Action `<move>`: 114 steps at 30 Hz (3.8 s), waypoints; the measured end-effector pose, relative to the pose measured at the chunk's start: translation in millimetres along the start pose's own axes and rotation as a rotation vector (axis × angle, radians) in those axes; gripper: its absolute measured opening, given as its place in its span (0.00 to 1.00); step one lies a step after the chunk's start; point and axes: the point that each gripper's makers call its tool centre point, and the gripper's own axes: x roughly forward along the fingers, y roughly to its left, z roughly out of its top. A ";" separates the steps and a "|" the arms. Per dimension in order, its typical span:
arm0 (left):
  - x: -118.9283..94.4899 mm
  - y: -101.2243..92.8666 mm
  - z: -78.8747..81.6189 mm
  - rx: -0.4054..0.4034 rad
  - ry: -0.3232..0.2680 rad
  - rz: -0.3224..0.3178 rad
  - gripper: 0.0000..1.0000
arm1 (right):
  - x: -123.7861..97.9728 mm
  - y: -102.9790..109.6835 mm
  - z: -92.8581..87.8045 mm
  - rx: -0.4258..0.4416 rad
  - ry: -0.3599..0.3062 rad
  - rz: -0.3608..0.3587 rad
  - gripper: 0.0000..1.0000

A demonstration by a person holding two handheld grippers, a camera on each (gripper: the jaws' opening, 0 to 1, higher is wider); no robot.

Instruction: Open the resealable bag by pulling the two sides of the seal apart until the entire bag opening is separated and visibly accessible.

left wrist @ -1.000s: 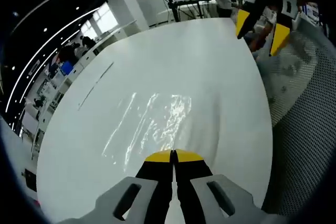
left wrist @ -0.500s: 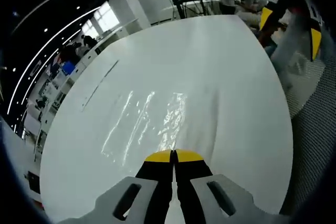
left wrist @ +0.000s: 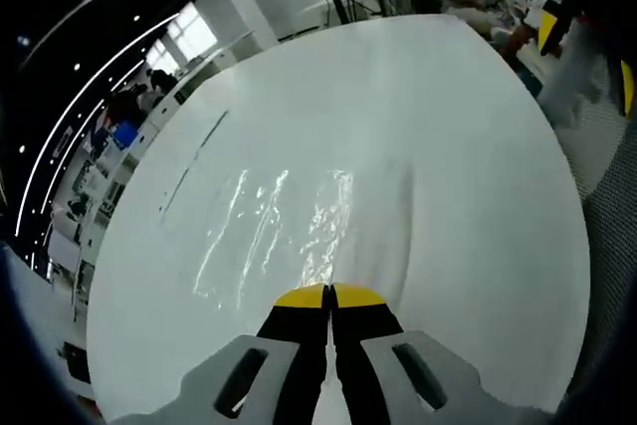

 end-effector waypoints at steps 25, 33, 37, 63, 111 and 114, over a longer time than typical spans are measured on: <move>23.0 27.2 5.3 0.005 0.008 -0.003 0.02 | -14.3 -6.7 3.1 0.111 -0.089 -0.069 0.80; 20.1 23.1 6.8 0.024 0.000 -0.002 0.19 | -13.3 -8.7 5.0 0.122 -0.099 -0.078 0.80; 15.1 16.8 9.1 0.002 -0.024 -0.017 0.25 | -13.4 -8.8 4.4 0.140 -0.101 -0.074 0.79; -63.6 7.0 39.1 -0.130 -0.231 0.076 0.72 | -14.2 -10.5 8.7 0.133 -0.123 -0.095 0.81; -189.4 -32.2 10.5 -0.494 -0.463 0.174 0.99 | -14.4 -10.9 11.1 0.132 -0.141 -0.101 0.79; -190.4 -37.2 5.2 -0.522 -0.461 0.175 0.99 | -14.7 -10.9 10.8 0.133 -0.141 -0.102 0.79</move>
